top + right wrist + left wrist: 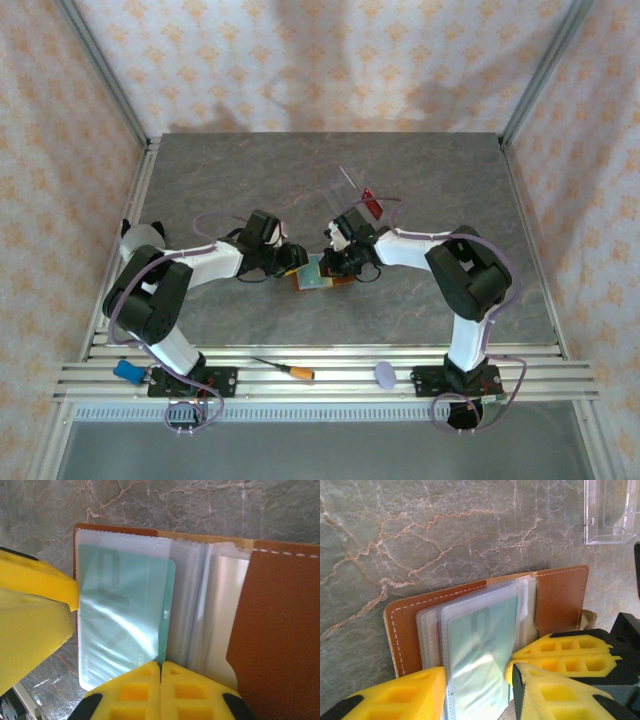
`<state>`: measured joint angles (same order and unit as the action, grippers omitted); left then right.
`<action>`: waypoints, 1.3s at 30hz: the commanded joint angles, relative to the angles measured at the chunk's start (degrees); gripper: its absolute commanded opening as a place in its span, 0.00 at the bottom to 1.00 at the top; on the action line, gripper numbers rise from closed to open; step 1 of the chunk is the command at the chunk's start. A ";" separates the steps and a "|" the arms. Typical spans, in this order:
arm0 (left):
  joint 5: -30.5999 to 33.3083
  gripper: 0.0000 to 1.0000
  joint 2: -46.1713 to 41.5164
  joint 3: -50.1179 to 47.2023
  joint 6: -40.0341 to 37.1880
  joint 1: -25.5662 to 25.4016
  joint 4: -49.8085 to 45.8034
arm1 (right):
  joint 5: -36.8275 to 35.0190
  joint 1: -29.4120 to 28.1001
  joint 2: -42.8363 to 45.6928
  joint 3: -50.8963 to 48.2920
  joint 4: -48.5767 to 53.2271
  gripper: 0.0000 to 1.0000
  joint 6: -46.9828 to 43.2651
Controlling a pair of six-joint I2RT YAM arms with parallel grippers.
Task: Put the credit cards into the card holder
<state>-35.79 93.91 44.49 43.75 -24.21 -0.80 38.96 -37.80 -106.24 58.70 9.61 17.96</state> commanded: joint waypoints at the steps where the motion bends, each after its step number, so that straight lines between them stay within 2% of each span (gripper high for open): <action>1: -0.86 0.39 -0.08 0.10 0.29 -0.82 2.20 | -1.39 -0.43 -1.44 -2.36 -0.66 0.03 0.67; 4: -0.83 0.40 -0.38 1.06 -0.30 -2.04 1.69 | -0.93 -0.43 -1.86 -1.76 -0.14 0.10 0.99; 14: -1.80 0.39 -1.27 1.72 1.14 -3.59 3.16 | -1.30 -0.34 -0.29 -2.45 -1.14 0.11 1.22; 23: -2.27 0.39 -1.48 2.16 1.43 -4.60 3.17 | -3.28 0.44 3.14 -5.70 -5.12 0.16 3.45; 30: -1.31 0.39 -2.53 3.55 0.75 -5.03 0.86 | -6.92 1.67 8.82 -7.97 -5.15 0.25 4.30; 39: -2.64 0.39 0.61 5.34 1.47 -6.16 1.74 | -9.01 2.25 13.52 -9.91 -5.43 0.35 5.31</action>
<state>-37.12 93.51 48.16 45.01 -29.65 0.73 32.58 -35.94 -94.63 49.80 4.23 22.68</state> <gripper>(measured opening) 0.394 0.335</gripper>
